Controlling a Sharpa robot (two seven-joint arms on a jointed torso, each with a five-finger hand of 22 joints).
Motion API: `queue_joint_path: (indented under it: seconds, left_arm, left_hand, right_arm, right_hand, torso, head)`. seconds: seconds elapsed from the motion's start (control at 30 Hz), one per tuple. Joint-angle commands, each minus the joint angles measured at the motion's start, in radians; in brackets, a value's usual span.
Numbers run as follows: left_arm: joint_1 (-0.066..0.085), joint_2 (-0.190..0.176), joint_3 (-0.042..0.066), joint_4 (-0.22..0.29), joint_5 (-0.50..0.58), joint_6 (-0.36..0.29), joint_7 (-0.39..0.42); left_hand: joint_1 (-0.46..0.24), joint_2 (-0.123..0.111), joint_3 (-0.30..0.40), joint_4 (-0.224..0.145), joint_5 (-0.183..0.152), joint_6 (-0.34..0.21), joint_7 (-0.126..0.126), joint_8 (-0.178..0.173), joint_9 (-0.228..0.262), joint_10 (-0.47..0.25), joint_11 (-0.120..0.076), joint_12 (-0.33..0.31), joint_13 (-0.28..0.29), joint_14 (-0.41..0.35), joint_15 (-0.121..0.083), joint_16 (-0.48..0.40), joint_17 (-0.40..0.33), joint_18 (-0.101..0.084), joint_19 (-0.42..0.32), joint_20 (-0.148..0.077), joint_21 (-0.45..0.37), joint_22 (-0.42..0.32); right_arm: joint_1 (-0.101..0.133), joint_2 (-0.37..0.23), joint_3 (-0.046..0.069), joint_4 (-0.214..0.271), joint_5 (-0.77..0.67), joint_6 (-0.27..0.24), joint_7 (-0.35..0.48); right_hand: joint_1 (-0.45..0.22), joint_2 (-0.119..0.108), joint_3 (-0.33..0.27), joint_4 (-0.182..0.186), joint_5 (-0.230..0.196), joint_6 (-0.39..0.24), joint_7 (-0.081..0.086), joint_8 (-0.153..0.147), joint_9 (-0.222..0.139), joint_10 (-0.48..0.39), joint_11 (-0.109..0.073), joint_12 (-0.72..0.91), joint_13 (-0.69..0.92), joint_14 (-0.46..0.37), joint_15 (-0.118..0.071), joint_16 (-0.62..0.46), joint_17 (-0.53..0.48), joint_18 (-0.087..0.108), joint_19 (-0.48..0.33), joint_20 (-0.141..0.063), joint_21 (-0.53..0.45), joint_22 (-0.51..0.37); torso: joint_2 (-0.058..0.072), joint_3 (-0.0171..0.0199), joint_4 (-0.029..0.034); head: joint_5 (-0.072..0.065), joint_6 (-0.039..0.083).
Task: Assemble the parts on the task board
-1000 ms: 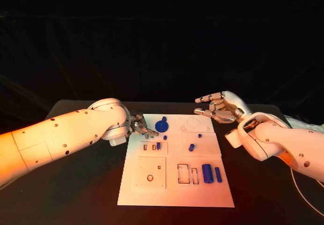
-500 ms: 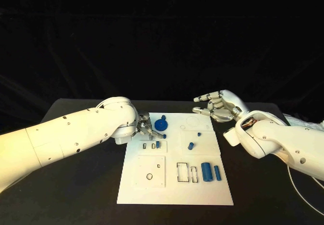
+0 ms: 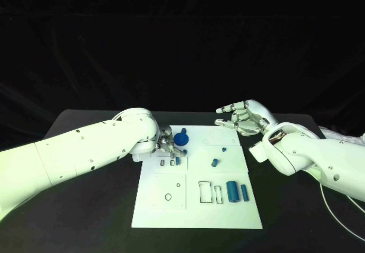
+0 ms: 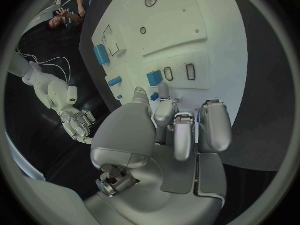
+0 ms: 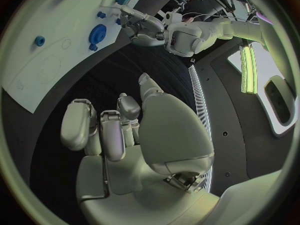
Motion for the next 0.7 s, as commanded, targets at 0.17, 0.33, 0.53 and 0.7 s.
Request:
queue_joint_path:
  seconds: [0.17,0.33,0.53,0.7]
  left_arm:
    - [-0.001,0.009,-0.001,-0.003,-0.003,0.038,-0.002]
    - [-0.002,0.012,-0.002,-0.007,-0.003,0.046,-0.003]
    - [-0.004,0.017,-0.002,-0.013,-0.003,0.054,-0.004]
    - [-0.006,0.022,-0.002,-0.017,-0.003,0.060,-0.004]
  left_hand:
    - [0.017,0.000,-0.001,0.000,-0.003,-0.011,0.001,0.009,0.008,0.009,0.000,0.008,0.004,0.107,-0.007,0.003,0.263,-0.020,0.006,0.000,0.008,0.005]
    - [0.028,0.001,0.002,-0.002,-0.003,-0.014,0.000,0.016,0.020,0.009,0.000,0.009,0.006,0.107,-0.007,0.003,0.263,-0.020,0.006,-0.001,0.009,0.006]
    - [0.042,0.001,0.008,-0.004,-0.003,-0.020,0.000,0.021,0.032,0.010,-0.001,0.010,0.007,0.107,-0.008,0.003,0.263,-0.020,0.005,-0.001,0.010,0.008]
    - [0.051,0.001,0.015,-0.004,-0.003,-0.023,0.000,0.025,0.040,0.010,-0.001,0.011,0.009,0.107,-0.008,0.003,0.263,-0.021,0.006,-0.001,0.011,0.011]
  right_arm:
    - [-0.001,0.004,0.000,-0.004,0.001,0.020,0.001]
    - [-0.001,0.006,0.000,-0.006,0.002,0.023,0.000]
    - [-0.001,0.009,0.000,-0.007,0.002,0.023,-0.004]
    - [-0.001,0.011,0.000,-0.008,0.002,0.023,-0.007]
  right_hand:
    - [0.003,0.004,-0.003,-0.002,0.006,0.007,0.001,0.004,0.001,-0.005,0.001,-0.002,-0.001,0.061,-0.002,-0.005,0.077,0.002,-0.005,-0.001,-0.006,-0.001]
    - [0.003,0.004,-0.003,-0.002,0.006,0.007,0.001,0.004,0.001,-0.005,0.001,-0.002,-0.001,0.061,-0.002,-0.005,0.077,0.002,-0.005,-0.001,-0.006,-0.001]
    - [0.002,0.005,-0.004,-0.001,0.007,0.007,0.001,0.003,0.001,-0.006,0.001,-0.004,-0.002,0.061,-0.002,-0.006,0.076,0.002,-0.005,-0.001,-0.007,-0.002]
    - [0.002,0.006,-0.004,-0.002,0.006,0.007,0.001,0.003,0.001,-0.006,0.001,-0.003,-0.002,0.061,-0.002,-0.006,0.076,0.002,-0.005,-0.001,-0.007,-0.002]
  torso:
    - [0.000,0.0004,0.0006]
    - [-0.001,0.0011,0.0000]
    - [0.000,0.0008,0.0002]
    - [0.000,0.0004,-0.0003]
  head:
    - [-0.002,-0.005]
    - [0.000,-0.007]
    - [-0.003,-0.011]
    - [-0.006,-0.011]
